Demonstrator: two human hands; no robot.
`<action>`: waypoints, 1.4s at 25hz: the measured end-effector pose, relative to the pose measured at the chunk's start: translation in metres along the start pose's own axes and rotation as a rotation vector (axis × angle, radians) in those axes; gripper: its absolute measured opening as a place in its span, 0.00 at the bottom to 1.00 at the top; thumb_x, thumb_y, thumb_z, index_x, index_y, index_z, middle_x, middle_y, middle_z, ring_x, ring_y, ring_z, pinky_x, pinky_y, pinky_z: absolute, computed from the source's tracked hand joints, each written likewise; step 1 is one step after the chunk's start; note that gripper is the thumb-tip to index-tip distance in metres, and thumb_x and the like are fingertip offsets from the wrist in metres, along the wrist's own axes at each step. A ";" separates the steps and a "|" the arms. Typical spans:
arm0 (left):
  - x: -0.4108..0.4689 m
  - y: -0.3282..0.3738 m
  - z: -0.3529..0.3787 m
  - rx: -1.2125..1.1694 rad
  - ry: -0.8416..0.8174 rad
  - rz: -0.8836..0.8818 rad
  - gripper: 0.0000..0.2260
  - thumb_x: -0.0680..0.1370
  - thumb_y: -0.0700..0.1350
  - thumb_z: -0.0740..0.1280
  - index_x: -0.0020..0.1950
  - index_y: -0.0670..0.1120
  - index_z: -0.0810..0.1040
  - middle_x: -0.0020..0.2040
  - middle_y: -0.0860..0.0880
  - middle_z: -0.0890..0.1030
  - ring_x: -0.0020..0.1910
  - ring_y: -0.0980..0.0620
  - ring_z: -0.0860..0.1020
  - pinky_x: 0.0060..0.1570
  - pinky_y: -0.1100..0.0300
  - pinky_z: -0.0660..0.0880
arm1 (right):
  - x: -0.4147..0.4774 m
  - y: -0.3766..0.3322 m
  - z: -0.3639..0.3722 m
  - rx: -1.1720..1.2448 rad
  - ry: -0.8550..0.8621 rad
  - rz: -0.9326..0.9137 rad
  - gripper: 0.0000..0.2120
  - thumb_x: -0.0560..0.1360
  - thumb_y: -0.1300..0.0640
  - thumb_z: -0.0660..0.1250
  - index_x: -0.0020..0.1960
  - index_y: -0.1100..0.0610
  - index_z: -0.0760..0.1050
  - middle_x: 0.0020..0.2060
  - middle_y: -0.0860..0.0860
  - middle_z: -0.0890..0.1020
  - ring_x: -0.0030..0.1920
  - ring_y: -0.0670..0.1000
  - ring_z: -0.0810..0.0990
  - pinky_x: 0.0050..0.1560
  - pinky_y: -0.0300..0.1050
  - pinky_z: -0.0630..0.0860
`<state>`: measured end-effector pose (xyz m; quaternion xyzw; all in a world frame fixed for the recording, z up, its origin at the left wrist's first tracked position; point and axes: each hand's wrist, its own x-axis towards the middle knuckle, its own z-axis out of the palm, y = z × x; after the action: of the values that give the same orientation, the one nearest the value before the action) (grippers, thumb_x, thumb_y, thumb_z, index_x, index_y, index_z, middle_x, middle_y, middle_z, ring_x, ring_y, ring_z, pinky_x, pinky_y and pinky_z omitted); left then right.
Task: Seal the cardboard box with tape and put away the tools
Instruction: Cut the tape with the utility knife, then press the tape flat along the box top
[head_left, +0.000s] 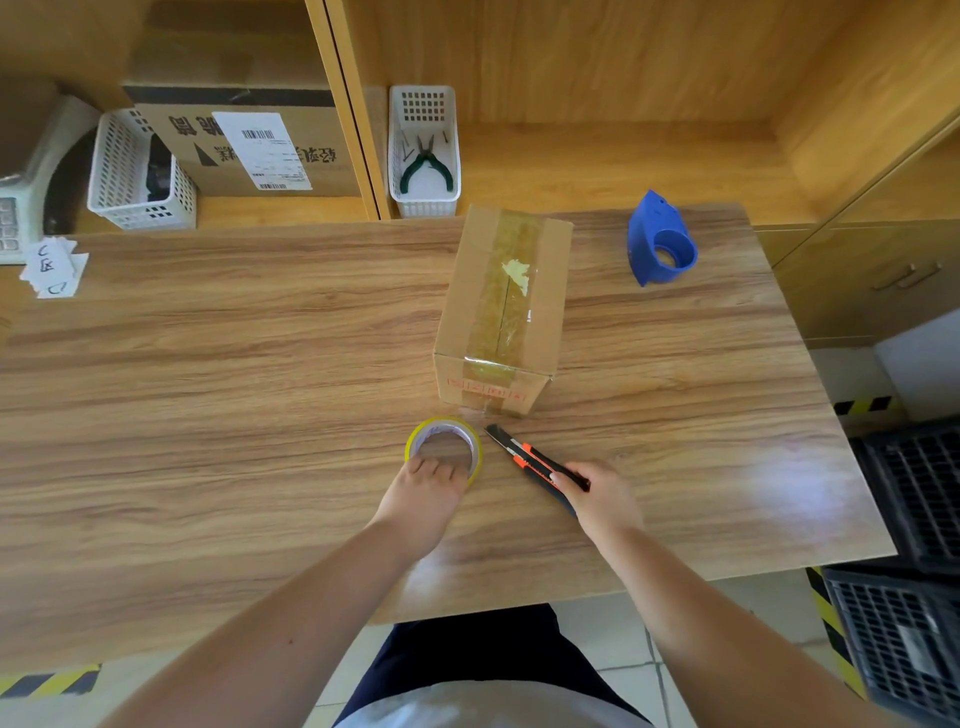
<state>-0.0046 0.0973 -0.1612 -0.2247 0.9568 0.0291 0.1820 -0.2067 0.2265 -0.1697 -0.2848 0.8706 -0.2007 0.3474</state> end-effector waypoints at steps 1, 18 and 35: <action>0.001 0.000 -0.001 -0.002 0.041 0.009 0.22 0.65 0.34 0.69 0.59 0.41 0.76 0.50 0.45 0.81 0.52 0.43 0.80 0.56 0.54 0.72 | 0.000 0.000 0.000 -0.019 -0.003 0.002 0.11 0.78 0.47 0.65 0.57 0.47 0.81 0.43 0.46 0.81 0.44 0.50 0.79 0.38 0.43 0.71; -0.002 -0.054 -0.038 -0.650 0.470 -0.342 0.26 0.72 0.62 0.64 0.67 0.51 0.76 0.62 0.50 0.80 0.56 0.44 0.80 0.53 0.51 0.77 | 0.017 -0.020 -0.016 0.196 0.193 -0.228 0.31 0.72 0.49 0.73 0.72 0.44 0.68 0.67 0.48 0.73 0.70 0.50 0.67 0.68 0.51 0.69; 0.044 -0.064 -0.080 -0.059 0.478 -0.165 0.32 0.79 0.65 0.48 0.79 0.49 0.60 0.79 0.47 0.61 0.79 0.45 0.55 0.75 0.39 0.50 | 0.040 -0.130 -0.046 -0.464 0.157 -0.726 0.34 0.77 0.36 0.49 0.79 0.50 0.54 0.80 0.50 0.53 0.80 0.55 0.44 0.75 0.57 0.53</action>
<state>-0.0399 0.0106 -0.1010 -0.3077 0.9499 -0.0120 -0.0544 -0.2177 0.1093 -0.0869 -0.6266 0.7599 -0.1298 0.1141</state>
